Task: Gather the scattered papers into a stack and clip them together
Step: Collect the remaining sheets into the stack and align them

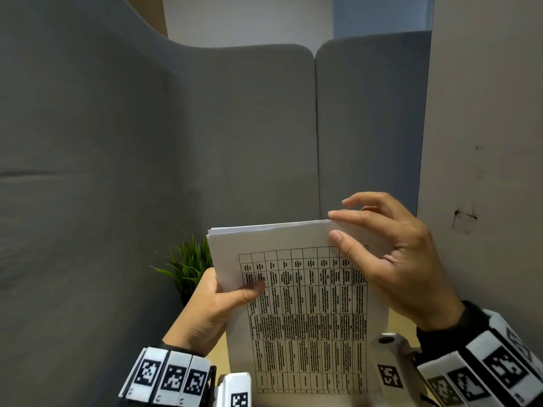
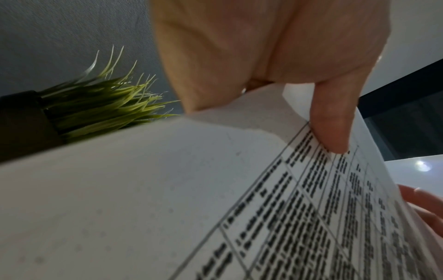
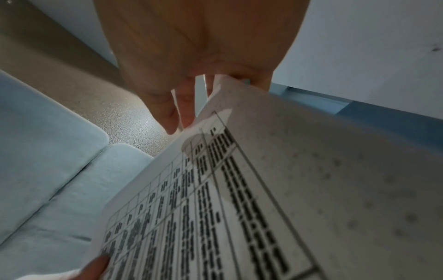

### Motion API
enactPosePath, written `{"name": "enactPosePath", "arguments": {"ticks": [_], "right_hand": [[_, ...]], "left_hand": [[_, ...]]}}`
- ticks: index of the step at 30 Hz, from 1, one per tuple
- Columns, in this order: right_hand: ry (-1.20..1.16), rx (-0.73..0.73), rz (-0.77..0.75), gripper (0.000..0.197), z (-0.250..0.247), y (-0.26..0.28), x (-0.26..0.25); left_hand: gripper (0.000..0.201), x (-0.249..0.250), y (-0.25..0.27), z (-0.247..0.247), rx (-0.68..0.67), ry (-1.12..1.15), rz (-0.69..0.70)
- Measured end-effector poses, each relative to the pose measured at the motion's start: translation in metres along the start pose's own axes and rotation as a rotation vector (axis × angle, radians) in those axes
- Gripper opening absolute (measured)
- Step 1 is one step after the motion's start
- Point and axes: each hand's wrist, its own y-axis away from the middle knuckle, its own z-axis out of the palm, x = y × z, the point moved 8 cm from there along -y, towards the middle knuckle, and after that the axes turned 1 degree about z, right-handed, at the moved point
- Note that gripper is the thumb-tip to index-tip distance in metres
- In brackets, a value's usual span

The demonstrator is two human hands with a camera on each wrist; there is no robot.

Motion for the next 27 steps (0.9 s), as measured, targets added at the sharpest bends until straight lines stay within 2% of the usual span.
{"name": "enactPosePath", "arguments": {"ticks": [4,8,17,19,21,24,27], "right_hand": [[0.273,-0.043,-0.031,0.044,0.005,0.001,-0.008],[0.489,-0.093,-0.054,0.049,0.008,0.001,-0.02],[0.571,-0.344,0.017,0.067,0.024,0.007,-0.038],[0.579,-0.333,0.018,0.067,0.024,0.008,-0.043],[0.567,-0.311,0.009,0.066,0.024,0.009,-0.051],[0.548,-0.359,-0.01,0.072,0.032,0.013,-0.062],[0.501,-0.384,-0.031,0.079,0.039,0.018,-0.07]], "left_hand": [[0.042,0.0,0.0,0.0,0.004,0.01,0.001],[0.04,-0.002,0.0,-0.004,0.012,0.005,-0.008],[0.039,-0.002,-0.001,-0.004,0.002,-0.009,0.0],[0.038,0.002,0.0,-0.002,-0.015,-0.046,0.009],[0.036,0.01,0.0,0.006,-0.045,-0.101,0.046],[0.028,0.023,-0.001,0.022,-0.087,-0.195,0.159],[0.023,0.025,-0.002,0.042,-0.147,-0.243,0.213]]}}
